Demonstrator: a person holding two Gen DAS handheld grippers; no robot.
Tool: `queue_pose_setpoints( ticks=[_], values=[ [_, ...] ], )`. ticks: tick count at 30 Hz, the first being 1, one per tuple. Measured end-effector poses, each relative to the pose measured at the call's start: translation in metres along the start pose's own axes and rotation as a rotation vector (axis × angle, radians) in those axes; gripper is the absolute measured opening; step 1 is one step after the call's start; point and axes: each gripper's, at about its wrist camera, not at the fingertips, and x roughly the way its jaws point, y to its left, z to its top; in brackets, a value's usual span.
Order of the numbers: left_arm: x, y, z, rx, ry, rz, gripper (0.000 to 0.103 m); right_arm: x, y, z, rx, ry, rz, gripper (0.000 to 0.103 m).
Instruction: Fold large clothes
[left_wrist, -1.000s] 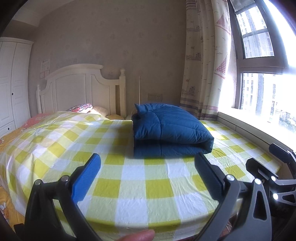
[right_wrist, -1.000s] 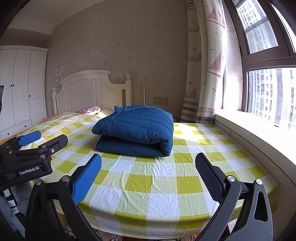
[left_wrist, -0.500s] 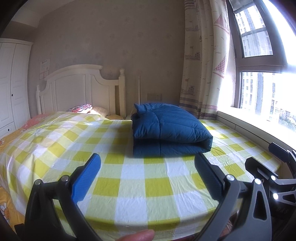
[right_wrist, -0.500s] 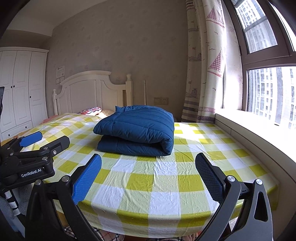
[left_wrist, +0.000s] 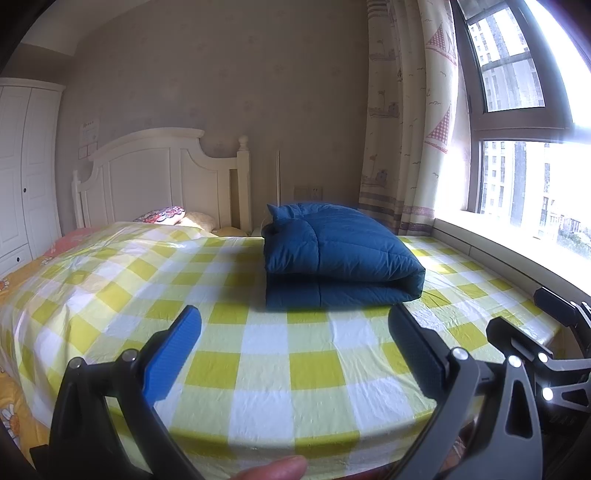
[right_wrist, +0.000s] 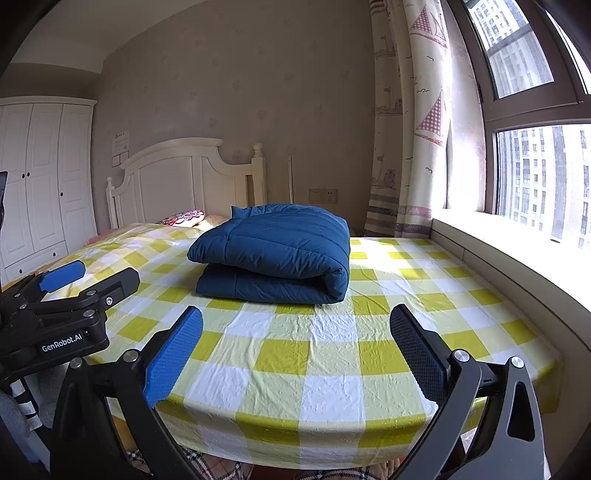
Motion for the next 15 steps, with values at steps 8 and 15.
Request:
queue_pose_setpoints(
  ticks=[8,15],
  values=[
    [-0.0016,0.0002,-0.0009,0.009,-0.005,0.009,0.101,-0.0011,0.0010,-0.0009,0.001,-0.002,-0.001,0.098],
    [-0.0038,0.0015,-0.0008,0.017,-0.011,0.014,0.101,-0.0023,0.0009,-0.0006,0.003,-0.007,-0.005,0.098]
  ],
)
